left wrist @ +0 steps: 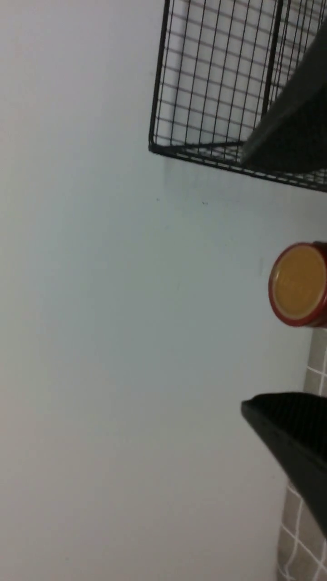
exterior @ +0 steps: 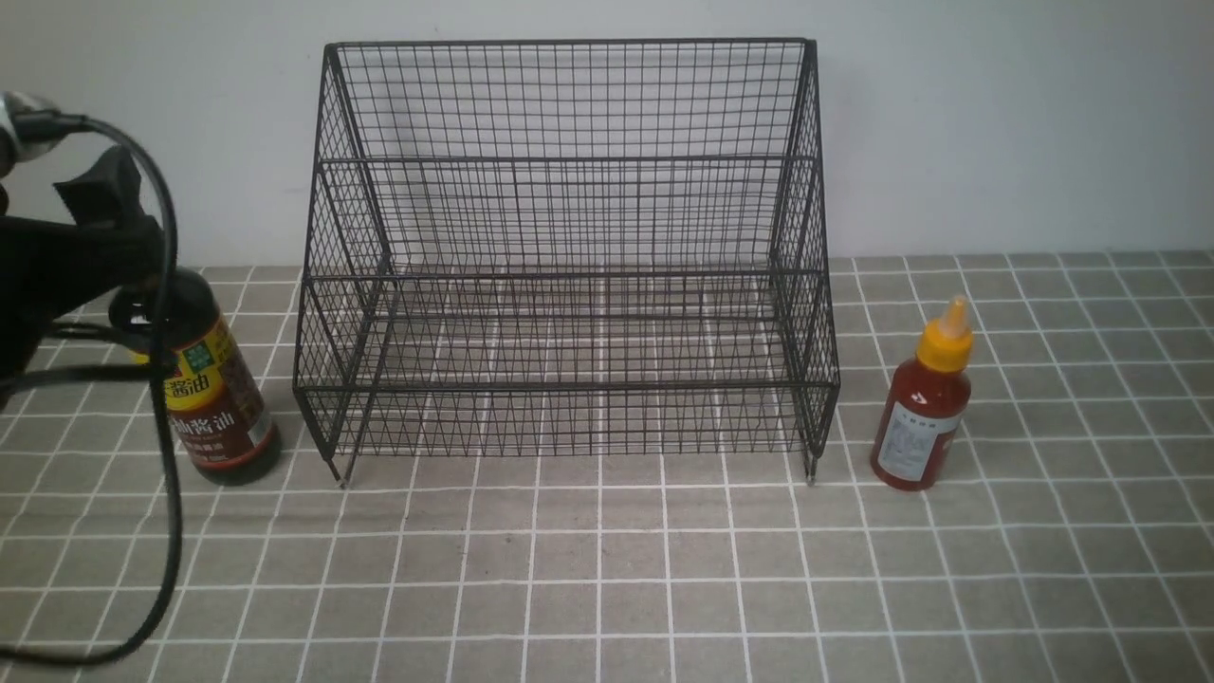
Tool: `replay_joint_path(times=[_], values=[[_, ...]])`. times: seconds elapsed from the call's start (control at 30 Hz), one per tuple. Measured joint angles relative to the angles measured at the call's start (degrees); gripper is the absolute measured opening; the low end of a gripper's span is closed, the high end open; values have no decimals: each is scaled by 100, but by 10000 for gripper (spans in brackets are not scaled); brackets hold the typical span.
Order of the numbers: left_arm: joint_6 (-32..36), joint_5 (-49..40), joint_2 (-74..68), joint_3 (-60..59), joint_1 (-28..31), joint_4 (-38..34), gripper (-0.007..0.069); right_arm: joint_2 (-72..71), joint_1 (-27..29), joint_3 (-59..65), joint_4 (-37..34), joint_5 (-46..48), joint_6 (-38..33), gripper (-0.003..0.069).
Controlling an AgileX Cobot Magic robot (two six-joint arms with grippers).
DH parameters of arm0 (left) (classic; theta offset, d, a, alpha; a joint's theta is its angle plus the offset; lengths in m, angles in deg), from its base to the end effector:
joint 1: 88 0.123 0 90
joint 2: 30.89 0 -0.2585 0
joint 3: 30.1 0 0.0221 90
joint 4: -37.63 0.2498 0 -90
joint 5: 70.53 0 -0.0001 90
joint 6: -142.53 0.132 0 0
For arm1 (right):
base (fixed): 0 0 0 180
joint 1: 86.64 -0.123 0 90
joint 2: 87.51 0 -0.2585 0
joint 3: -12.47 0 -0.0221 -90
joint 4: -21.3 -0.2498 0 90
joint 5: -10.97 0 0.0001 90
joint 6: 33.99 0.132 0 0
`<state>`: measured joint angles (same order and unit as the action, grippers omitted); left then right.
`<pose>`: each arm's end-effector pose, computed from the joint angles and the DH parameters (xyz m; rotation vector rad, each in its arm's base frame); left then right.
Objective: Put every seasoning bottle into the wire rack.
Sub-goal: Use the left arm to grab the condiment bottle closest to it
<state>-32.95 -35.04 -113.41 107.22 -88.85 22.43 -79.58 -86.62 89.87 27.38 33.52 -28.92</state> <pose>0.3139 0.0154 0.2517 -0.2169 1.5674 0.0007 0.1167 -0.0054 0.1607 0.0192 1.8808 -0.0450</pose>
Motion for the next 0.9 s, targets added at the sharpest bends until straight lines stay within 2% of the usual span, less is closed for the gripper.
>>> replay_joint_path(times=[0.43, 0.47, 0.57, 0.6, 0.63, 0.77, 0.9], values=[[27, 694, -1423, 315, 0, -241, 572, 0, 0, 0, 0, 0, 0, -13], [18, 704, -1479, 317, 0, -241, 549, 0, 0, 0, 0, 0, 0, -13], [-2, 704, -1587, 321, 0, -236, 383, 0, 0, 0, 0, 0, 0, -13], [-8, 704, -1587, 321, 0, -230, 369, 0, 0, 0, 0, 0, 0, -13], [-22, 685, -1578, 328, 0, -200, 245, 0, 0, 0, 0, 0, 0, -13], [88, 215, -1402, 414, 7, -106, 256, 0, 0, 0, 0, 0, 0, -13], [308, -1101, -969, 706, 11, -61, 256, 0, 0, 0, 0, 0, 0, -13]])
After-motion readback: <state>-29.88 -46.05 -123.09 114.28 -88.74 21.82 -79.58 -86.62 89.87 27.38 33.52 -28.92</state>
